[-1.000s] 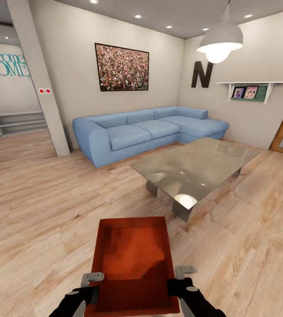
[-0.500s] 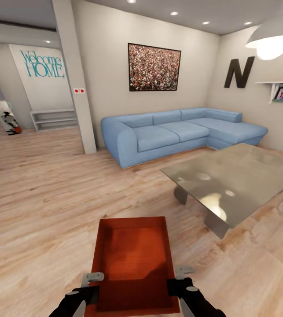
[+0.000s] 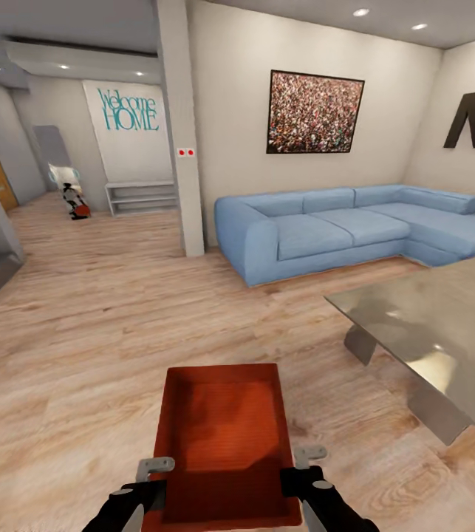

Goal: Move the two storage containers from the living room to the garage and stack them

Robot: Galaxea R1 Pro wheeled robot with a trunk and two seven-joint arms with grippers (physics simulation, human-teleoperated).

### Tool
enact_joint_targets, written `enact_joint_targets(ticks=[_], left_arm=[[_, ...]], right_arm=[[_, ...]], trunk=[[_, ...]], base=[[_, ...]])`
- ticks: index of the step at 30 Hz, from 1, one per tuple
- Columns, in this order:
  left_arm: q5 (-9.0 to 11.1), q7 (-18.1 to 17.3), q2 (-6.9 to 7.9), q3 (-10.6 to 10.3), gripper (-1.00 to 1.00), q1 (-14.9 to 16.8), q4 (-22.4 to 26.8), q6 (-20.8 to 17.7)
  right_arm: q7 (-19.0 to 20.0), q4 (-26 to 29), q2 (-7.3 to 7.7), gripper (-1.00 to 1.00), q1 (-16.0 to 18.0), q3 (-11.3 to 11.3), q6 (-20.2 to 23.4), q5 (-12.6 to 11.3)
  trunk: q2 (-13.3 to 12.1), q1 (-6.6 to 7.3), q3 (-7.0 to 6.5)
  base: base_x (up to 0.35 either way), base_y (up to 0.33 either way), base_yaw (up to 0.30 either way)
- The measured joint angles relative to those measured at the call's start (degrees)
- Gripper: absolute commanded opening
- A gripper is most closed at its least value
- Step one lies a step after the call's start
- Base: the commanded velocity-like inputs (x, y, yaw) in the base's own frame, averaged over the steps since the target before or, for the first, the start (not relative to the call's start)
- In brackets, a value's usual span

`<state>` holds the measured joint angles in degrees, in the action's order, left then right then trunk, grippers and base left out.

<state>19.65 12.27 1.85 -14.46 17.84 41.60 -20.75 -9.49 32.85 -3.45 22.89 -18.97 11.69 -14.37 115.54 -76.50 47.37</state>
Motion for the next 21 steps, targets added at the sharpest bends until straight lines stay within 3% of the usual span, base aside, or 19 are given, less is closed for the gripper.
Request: enact_joint_targets(ticks=[16, 21], left_arm=[[0.0, 0.0, 0.0, 0.0, -1.0, 0.0, 0.0, 0.0], [0.0, 0.0, 0.0, 0.0, -1.0, 0.0, 0.0, 0.0]], right_arm=[[0.0, 0.0, 0.0, -1.0, 0.0, 0.0, 0.0, 0.0], [0.0, 0.0, 0.0, -1.0, 0.0, 0.0, 0.0, 0.0]], trunk=[[0.0, 0.0, 0.0], [0.0, 0.0, 0.0]], base=[[0.239, 0.286, 0.047], [0.256, 0.275, 0.192]])
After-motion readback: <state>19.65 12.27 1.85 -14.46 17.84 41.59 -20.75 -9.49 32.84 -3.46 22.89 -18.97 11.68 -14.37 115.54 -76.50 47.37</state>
